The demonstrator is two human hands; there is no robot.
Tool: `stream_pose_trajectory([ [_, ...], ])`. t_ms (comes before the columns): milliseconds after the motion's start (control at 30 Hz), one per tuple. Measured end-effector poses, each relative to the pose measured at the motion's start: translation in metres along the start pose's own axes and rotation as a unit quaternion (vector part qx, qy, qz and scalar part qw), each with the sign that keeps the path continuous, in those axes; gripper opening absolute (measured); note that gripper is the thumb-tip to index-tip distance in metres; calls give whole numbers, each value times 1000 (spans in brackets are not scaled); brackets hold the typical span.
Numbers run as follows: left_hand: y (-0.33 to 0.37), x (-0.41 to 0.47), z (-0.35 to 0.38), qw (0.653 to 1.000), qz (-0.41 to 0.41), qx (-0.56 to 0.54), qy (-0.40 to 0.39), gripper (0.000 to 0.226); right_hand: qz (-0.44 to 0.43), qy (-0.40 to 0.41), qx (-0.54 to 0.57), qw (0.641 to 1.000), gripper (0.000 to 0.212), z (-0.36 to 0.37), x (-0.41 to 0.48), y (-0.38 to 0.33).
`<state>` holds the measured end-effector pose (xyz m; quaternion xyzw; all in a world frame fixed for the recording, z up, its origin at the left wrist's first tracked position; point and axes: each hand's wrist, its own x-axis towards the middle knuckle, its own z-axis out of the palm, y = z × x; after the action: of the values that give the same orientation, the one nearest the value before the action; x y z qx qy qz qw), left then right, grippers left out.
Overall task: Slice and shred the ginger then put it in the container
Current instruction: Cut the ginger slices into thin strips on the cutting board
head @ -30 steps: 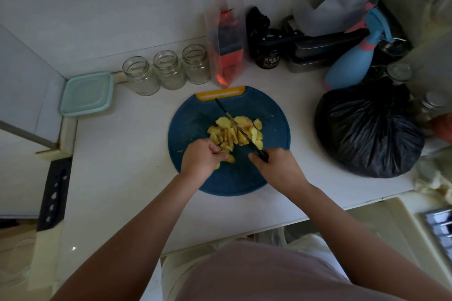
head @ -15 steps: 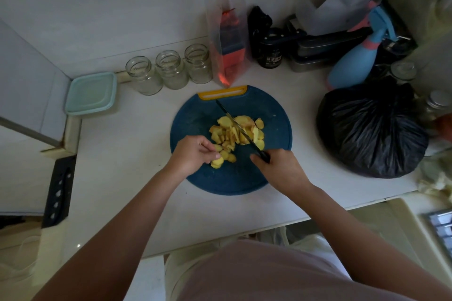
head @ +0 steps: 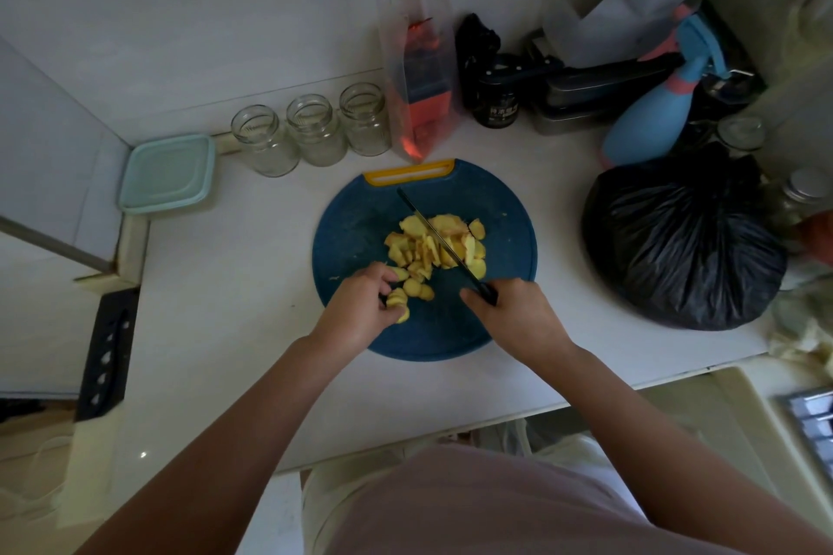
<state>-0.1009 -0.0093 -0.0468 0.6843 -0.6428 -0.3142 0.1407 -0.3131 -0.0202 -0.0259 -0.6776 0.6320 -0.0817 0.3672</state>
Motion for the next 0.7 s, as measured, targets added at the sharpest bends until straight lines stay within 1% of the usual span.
stream_pose_trajectory([
  [267,-4,-12,7,997,67,15,20,17,-3,2,6,1000,42,1,-1,0],
  [333,-5,-15,5,997,69,-2,33,12,-2,-9,33,999,44,1,-2,-1],
  [400,-8,-17,-5,995,52,-32,81,10,12,-47,79,996,52,1,-4,-6],
  [467,-17,-15,-20,986,23,-64,153,12,35,-108,127,985,61,1,-6,-13],
  [567,-38,-15,-42,964,-30,-88,248,17,65,-200,206,956,65,9,-7,-24],
  [633,-49,-16,-46,958,-47,-86,269,19,80,-246,233,937,63,18,-7,-28],
  [700,-56,-20,-46,954,-48,-80,285,20,79,-283,231,928,62,29,-6,-33],
])
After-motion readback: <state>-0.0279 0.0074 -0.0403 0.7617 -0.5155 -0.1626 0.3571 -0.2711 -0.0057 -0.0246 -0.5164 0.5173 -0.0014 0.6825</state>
